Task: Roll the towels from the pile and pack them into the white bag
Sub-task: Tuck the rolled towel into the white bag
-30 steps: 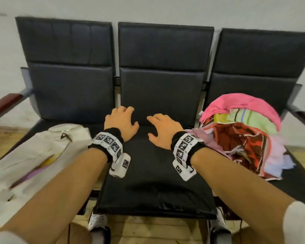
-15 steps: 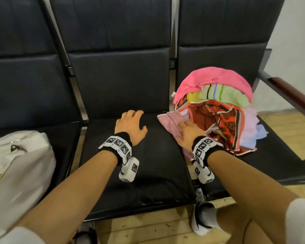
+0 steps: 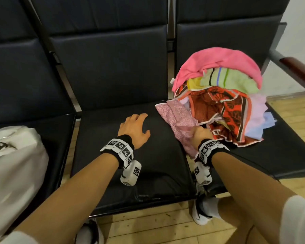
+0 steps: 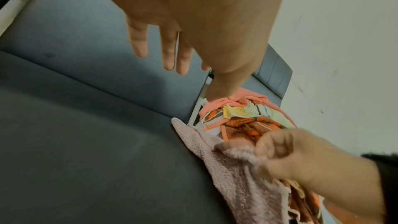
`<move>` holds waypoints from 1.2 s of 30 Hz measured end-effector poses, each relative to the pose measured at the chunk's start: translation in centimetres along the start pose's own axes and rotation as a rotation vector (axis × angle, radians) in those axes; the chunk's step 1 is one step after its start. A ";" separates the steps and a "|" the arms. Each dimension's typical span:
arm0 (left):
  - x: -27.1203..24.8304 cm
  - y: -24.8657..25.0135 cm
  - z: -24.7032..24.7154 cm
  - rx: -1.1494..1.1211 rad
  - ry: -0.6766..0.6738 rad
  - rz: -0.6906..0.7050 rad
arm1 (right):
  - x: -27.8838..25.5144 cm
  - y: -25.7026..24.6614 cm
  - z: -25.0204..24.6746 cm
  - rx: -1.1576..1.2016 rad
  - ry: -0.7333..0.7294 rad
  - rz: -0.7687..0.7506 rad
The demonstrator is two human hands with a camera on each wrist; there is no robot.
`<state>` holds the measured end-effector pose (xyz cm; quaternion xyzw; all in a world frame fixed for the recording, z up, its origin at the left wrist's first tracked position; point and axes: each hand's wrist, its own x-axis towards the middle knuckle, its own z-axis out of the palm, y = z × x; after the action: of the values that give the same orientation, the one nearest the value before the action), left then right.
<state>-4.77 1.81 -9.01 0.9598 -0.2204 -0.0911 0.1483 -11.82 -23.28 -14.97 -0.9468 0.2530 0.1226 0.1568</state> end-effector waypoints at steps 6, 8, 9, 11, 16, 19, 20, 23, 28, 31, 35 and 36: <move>-1.4 0.3 -2.0 -0.134 -0.020 0.092 | -4.7 -7.6 -4.6 0.301 0.083 -0.442; -2.2 0.2 -3.4 -0.241 -0.017 0.153 | -6.4 -10.6 -6.0 0.300 0.081 -0.620; -2.8 0.1 -4.2 -0.304 -0.008 0.192 | -7.2 -11.8 -6.7 0.310 0.090 -0.694; -3.9 -0.4 -5.8 -0.422 0.055 0.252 | -8.6 -13.8 -7.6 0.366 0.079 -0.767; -7.0 -3.1 -10.4 -0.360 0.304 0.252 | -11.4 -17.0 -8.3 0.516 0.136 -0.806; -8.3 -4.5 -13.1 -0.369 0.477 0.288 | -12.3 -18.7 -8.6 0.391 0.093 -0.788; -8.9 -5.0 -14.2 -0.381 0.533 0.286 | -12.7 -19.3 -8.6 0.332 0.108 -0.780; -10.3 -6.6 -17.3 -0.412 0.689 0.264 | -13.0 -20.9 -8.4 0.308 0.192 -0.763; -13.1 -10.8 -20.4 -0.369 0.776 0.064 | -13.5 -22.7 -8.9 0.191 0.122 -0.697; -14.5 -12.5 -21.3 -0.326 0.789 -0.053 | -13.9 -23.0 -10.0 0.164 0.114 -0.657; -15.5 -12.7 -21.9 -0.412 0.853 -0.106 | -14.2 -23.0 -11.9 0.150 0.135 -0.588; -15.5 -12.4 -22.0 -0.463 0.854 -0.100 | -14.5 -23.2 -12.4 0.165 0.154 -0.602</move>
<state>-8.33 24.86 9.34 0.8626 -0.0673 0.2569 0.4305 -10.15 -2.25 6.41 -0.9697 -0.0183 -0.0221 0.2428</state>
